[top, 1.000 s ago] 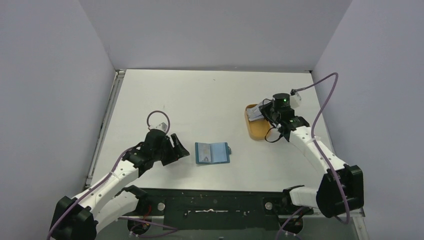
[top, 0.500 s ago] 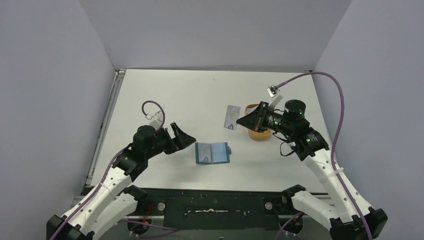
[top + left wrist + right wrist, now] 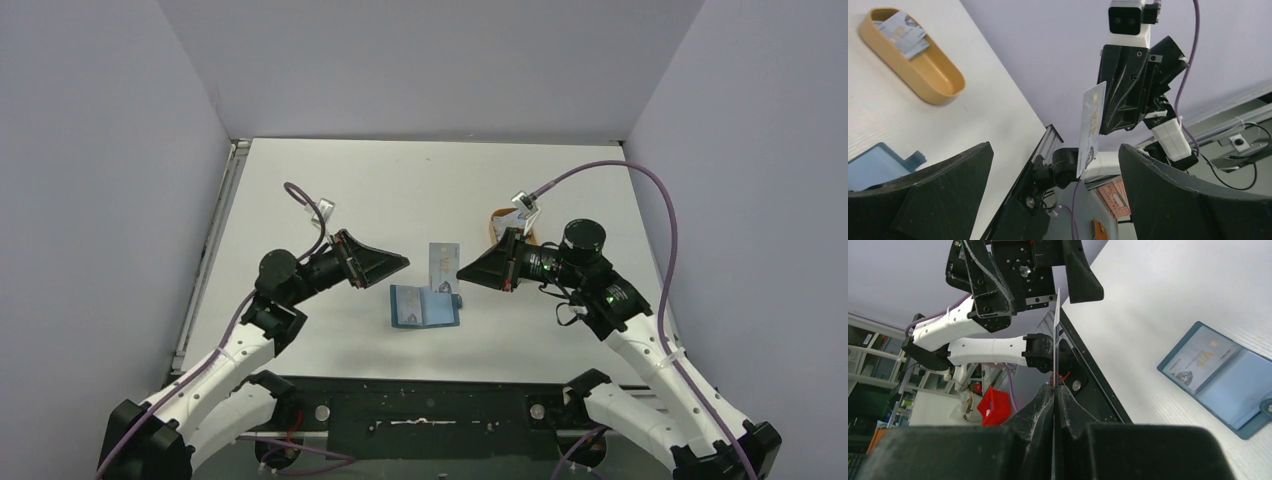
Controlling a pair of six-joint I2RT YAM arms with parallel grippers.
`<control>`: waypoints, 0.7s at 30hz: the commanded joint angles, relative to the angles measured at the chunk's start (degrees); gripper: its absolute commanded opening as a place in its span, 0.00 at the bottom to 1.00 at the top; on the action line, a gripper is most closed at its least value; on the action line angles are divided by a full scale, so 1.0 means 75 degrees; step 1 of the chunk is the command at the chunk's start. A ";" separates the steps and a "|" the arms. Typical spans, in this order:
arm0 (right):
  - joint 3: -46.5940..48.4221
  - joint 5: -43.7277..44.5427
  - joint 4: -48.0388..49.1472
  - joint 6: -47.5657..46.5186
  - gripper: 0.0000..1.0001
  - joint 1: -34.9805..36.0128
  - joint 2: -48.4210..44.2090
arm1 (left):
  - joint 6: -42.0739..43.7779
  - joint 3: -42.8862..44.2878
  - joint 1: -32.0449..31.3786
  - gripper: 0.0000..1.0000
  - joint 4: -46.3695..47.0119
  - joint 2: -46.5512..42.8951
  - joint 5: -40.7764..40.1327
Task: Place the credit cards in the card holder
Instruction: Pick up the credit card from the storage box.
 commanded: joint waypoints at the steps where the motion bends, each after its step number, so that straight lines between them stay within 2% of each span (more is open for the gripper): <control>1: 0.0058 -0.0153 0.1090 0.0259 0.00 0.0331 0.0100 | -0.0574 0.0376 -0.0062 0.97 0.1971 0.0377 0.0882; 6: 0.0095 -0.0030 0.1266 0.0283 0.00 0.0658 0.0291 | -0.0471 0.0793 -0.0397 0.97 0.1998 0.0898 0.1411; 10: 0.0167 0.0040 0.1487 0.0272 0.00 0.0806 0.0338 | -0.0527 0.0901 -0.0619 0.88 0.2229 0.1103 0.1596; 14: 0.0161 0.0098 0.1483 0.0260 0.00 0.0835 0.0316 | -0.0634 0.0914 -0.0743 0.69 0.2549 0.1206 0.1689; 21: 0.0211 0.0257 0.1460 0.0250 0.00 0.1014 0.0324 | -0.0652 0.0926 -0.0893 0.20 0.2754 0.1357 0.1619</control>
